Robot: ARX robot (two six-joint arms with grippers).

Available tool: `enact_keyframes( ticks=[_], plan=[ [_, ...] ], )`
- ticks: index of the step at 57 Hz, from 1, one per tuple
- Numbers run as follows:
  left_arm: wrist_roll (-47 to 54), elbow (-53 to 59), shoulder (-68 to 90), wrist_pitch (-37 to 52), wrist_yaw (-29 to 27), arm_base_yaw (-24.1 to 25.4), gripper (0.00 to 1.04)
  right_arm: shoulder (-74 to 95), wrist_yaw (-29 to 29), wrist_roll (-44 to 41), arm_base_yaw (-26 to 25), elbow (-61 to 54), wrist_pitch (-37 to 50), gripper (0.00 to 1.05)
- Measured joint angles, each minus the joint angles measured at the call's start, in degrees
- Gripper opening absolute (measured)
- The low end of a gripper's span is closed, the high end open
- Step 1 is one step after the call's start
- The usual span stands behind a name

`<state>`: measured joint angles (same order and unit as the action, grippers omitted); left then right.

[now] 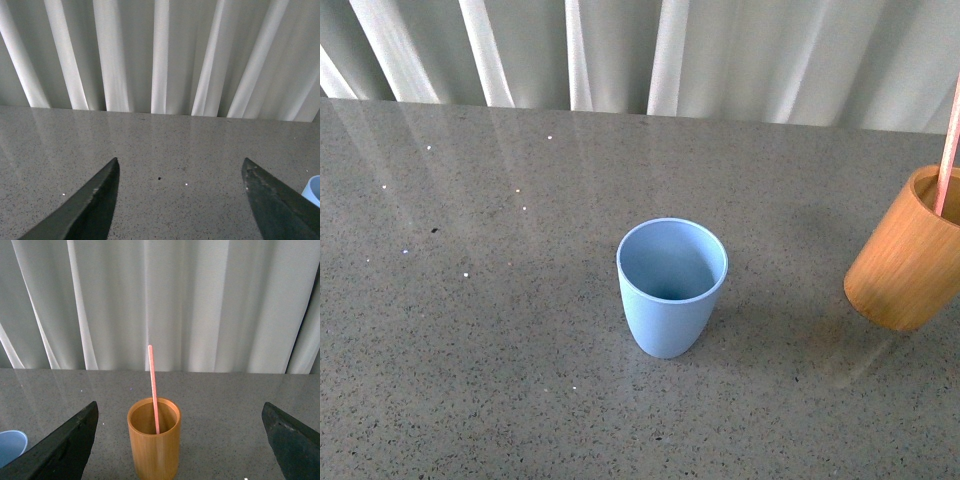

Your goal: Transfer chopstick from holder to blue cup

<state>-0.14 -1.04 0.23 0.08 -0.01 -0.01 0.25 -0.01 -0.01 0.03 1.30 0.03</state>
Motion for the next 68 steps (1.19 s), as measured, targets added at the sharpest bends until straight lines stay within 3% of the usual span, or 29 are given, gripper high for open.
enact_keyframes(
  ticks=[8, 10, 15, 27, 41, 57, 68],
  plan=[
    [0.0, 0.0, 0.0, 0.0, 0.0, 0.0, 0.99, 1.1, -2.2, 1.9, -0.8, 0.7, -2.4, 0.95],
    [0.0, 0.0, 0.0, 0.0, 0.0, 0.0, 0.99, 3.5, -5.2, 4.4, -1.9, 1.3, -3.2, 0.95],
    [0.0, 0.0, 0.0, 0.0, 0.0, 0.0, 0.98, 16.0, -11.1, 9.3, -6.8, 2.5, 5.4, 0.95],
    [0.0, 0.0, 0.0, 0.0, 0.0, 0.0, 0.98, 38.5, -18.7, 10.3, -12.3, 8.0, 24.4, 0.95],
    [0.0, 0.0, 0.0, 0.0, 0.0, 0.0, 0.98, 57.7, -25.7, 8.7, -12.6, 16.8, 23.5, 0.95],
    [0.0, 0.0, 0.0, 0.0, 0.0, 0.0, 0.98, 70.7, -23.6, 7.8, -12.1, 25.2, 25.8, 0.95],
    [0.0, 0.0, 0.0, 0.0, 0.0, 0.0, 0.98, 85.2, -14.5, 4.3, -13.4, 31.1, 31.3, 0.95]
  ],
)
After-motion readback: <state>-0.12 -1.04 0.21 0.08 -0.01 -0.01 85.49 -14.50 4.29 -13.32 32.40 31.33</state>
